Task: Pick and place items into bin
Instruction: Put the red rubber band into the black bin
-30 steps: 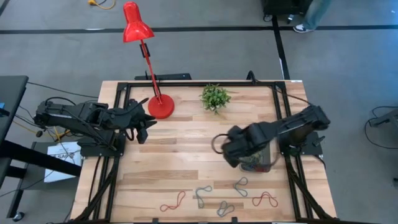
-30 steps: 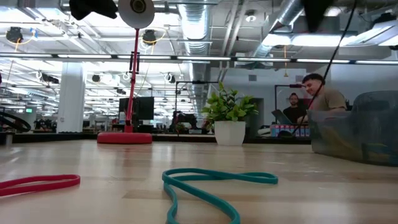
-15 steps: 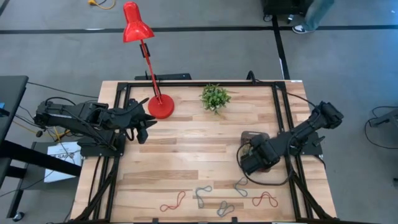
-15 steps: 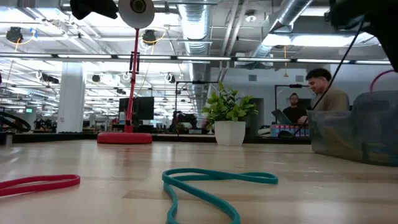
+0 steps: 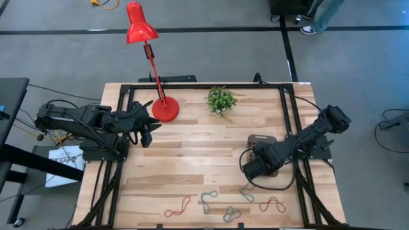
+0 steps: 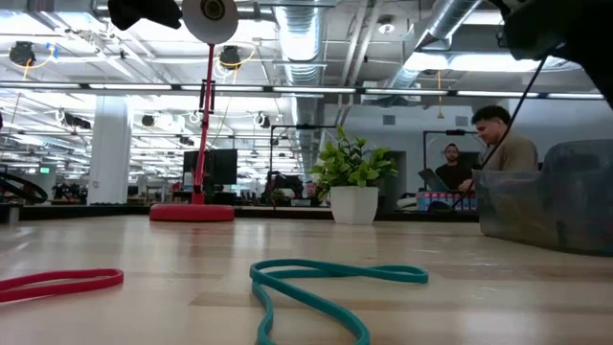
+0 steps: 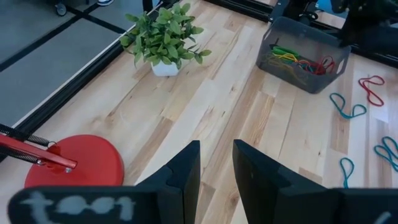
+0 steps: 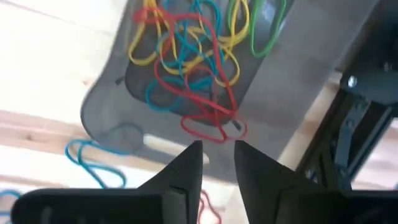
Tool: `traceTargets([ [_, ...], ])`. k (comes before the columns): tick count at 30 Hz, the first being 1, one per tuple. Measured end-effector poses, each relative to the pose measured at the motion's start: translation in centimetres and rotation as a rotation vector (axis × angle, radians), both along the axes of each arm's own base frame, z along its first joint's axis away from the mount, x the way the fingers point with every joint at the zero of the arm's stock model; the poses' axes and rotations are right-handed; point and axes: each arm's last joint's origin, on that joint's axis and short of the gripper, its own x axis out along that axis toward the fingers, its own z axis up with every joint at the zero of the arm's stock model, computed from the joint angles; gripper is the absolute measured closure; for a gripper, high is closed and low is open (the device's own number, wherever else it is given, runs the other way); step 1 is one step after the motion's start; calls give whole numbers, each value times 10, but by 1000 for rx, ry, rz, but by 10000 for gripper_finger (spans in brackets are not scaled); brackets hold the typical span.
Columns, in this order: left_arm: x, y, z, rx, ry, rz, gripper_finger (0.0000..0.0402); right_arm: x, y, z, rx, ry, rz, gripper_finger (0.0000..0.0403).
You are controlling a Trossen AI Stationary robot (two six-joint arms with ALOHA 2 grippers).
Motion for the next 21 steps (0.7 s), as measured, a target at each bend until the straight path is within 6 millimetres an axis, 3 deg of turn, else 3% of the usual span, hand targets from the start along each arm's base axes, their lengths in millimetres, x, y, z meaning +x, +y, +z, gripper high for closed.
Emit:
traceTargets([
  [4,0,0,0,-5,1,-5,317,2,-1,6,61,10,-21,310],
  [11,0,0,0,-7,-1,-5,317,20,-6,38,151,-105,13,310],
  [15,0,0,0,-9,-1,-3,317,31,-10,53,187,-211,100,310],
  [21,0,0,0,-19,-4,2,317,40,-11,56,146,-327,288,310],
])
